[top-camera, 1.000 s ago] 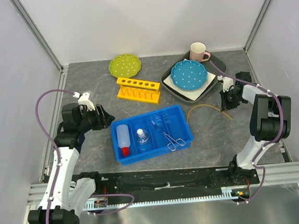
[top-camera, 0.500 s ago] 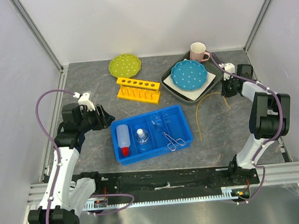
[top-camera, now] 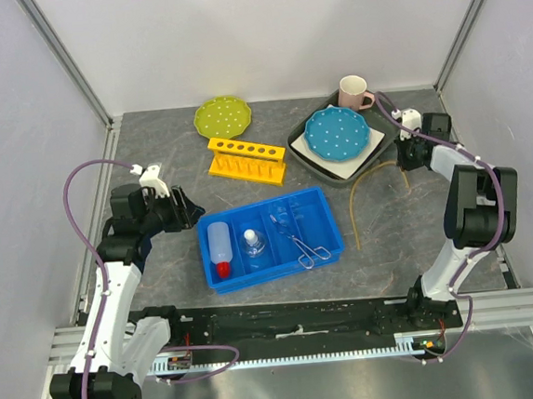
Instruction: Organize the chemistry lab equipment
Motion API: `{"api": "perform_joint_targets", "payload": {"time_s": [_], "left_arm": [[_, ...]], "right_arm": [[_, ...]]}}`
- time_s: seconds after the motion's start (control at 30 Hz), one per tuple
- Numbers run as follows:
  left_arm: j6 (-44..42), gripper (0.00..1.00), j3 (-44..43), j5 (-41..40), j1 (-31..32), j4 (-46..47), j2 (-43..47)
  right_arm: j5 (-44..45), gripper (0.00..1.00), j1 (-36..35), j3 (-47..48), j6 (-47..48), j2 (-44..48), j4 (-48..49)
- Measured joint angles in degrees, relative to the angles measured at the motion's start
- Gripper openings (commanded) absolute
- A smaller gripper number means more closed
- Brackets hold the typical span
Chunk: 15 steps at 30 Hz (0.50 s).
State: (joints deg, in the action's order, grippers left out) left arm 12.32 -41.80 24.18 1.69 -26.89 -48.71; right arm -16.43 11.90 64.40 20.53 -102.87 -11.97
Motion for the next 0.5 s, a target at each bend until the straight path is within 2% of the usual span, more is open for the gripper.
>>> {"api": "perform_joint_targets", "payload": {"time_s": [0.5], "left_arm": [[0.02,0.57,0.02,0.24,0.0,0.0,1.09]], "right_arm": [[2.58,0.0,0.7,-6.19,-0.83,11.43,0.94]]}}
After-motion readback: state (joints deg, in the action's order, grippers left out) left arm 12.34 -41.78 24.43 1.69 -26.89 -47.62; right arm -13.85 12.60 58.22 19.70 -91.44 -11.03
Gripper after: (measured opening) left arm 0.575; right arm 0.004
